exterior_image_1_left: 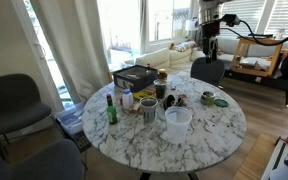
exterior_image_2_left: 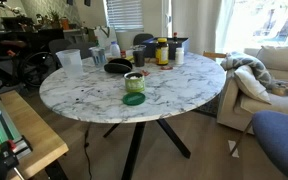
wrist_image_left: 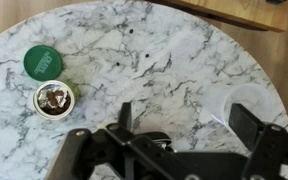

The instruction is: Move the white bottle to the right

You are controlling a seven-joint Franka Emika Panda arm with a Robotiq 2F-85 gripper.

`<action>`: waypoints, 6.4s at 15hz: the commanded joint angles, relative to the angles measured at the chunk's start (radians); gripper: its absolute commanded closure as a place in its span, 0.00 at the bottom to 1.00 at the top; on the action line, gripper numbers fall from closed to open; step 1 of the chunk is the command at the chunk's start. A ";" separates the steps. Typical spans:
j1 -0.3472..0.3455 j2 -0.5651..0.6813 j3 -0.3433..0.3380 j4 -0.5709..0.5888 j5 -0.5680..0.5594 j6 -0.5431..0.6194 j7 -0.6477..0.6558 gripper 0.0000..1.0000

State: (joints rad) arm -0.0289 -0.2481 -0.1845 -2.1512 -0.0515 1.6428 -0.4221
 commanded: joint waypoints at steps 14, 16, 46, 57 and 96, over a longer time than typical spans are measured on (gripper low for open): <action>-0.061 0.024 -0.019 0.025 0.025 0.222 0.077 0.00; -0.085 0.063 -0.050 0.063 0.029 0.280 0.025 0.00; -0.341 0.618 -0.099 0.679 0.172 0.273 -0.259 0.00; -0.424 0.827 -0.017 0.978 0.209 0.277 -0.304 0.00; -0.407 1.312 0.148 1.606 0.212 0.226 -0.433 0.00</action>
State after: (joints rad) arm -0.4389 1.0402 -0.0368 -0.5643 0.1478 1.8315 -0.9112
